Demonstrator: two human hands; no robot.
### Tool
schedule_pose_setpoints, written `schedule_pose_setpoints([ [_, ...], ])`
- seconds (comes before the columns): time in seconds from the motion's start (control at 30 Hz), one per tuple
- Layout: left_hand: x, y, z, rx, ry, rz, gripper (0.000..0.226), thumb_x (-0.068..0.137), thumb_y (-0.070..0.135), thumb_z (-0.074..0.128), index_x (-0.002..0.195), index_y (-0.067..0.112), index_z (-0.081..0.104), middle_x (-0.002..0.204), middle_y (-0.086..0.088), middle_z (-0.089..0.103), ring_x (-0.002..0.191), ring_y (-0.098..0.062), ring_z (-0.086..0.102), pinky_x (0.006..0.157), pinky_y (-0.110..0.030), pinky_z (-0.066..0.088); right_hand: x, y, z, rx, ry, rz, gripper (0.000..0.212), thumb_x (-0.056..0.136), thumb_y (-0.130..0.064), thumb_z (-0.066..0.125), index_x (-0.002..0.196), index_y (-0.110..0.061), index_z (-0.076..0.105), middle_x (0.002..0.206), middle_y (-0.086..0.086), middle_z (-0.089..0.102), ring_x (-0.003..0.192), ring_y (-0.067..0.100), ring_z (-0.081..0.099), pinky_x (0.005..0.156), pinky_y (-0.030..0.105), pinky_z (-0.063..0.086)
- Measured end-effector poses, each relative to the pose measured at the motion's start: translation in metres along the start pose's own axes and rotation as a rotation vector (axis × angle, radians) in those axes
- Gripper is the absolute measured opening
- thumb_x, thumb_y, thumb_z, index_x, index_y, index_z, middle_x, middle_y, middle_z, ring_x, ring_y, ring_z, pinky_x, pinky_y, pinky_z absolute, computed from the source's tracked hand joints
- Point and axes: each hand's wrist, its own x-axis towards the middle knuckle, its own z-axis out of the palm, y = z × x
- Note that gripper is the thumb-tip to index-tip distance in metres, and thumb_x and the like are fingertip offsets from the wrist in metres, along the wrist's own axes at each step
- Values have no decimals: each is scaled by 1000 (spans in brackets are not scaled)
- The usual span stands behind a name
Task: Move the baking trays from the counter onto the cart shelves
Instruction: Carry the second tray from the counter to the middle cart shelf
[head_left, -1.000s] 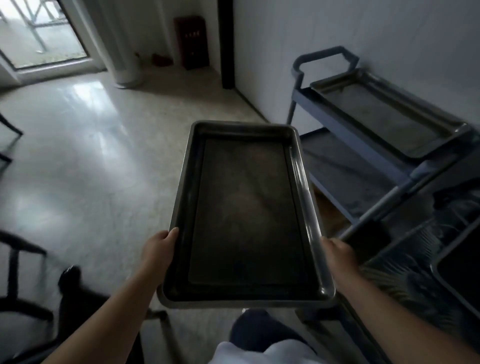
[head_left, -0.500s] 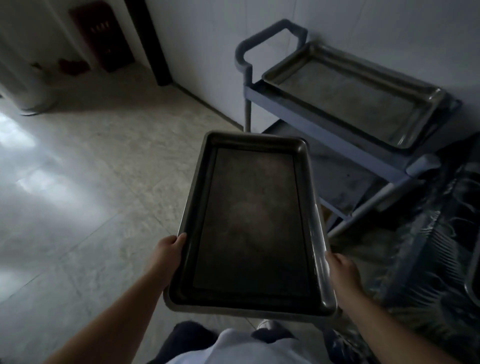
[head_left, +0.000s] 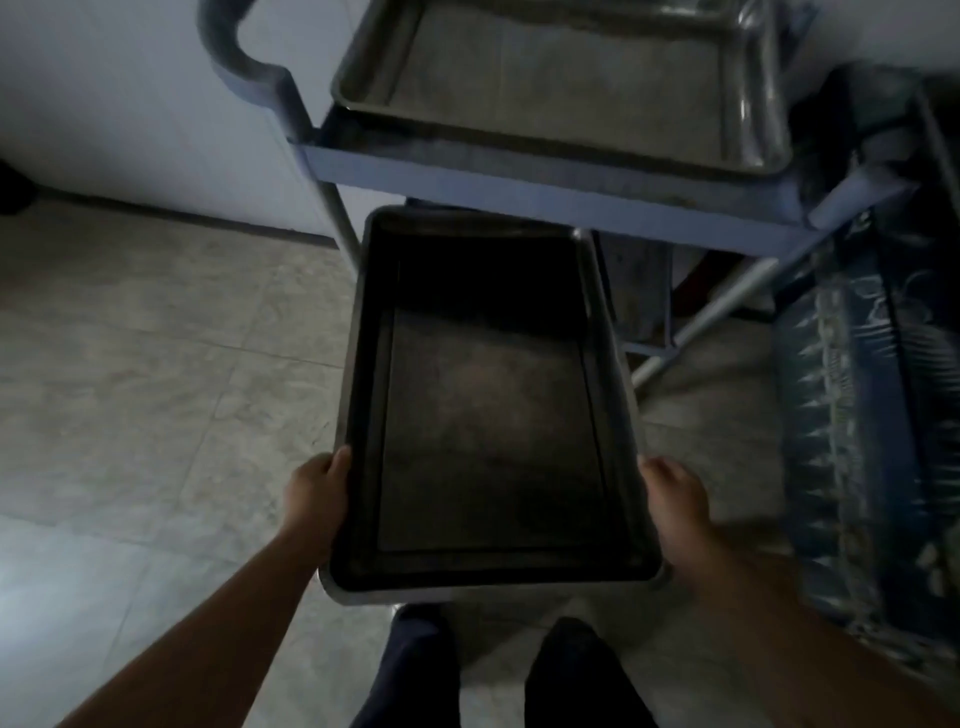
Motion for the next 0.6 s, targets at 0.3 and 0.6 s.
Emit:
schedule_pose_setpoints([
  [0.3,149,13,57,52,-5,109,50,100,42,50,77,0,64,78,-27,65,65,-32,57,57,-37,40,96,1,78,127,51,-10,40,90,-37,55,72,-1,58,77,27,60,70,36,58,66,41,45],
  [0.6,223,12,115,75,27,189,48,100,43,47,70,11,65,68,-11,65,67,-29,60,57,-37,40,183,12,112,139,82,-41,36,90,-38,57,63,-15,57,66,8,58,67,24,57,62,33,42],
])
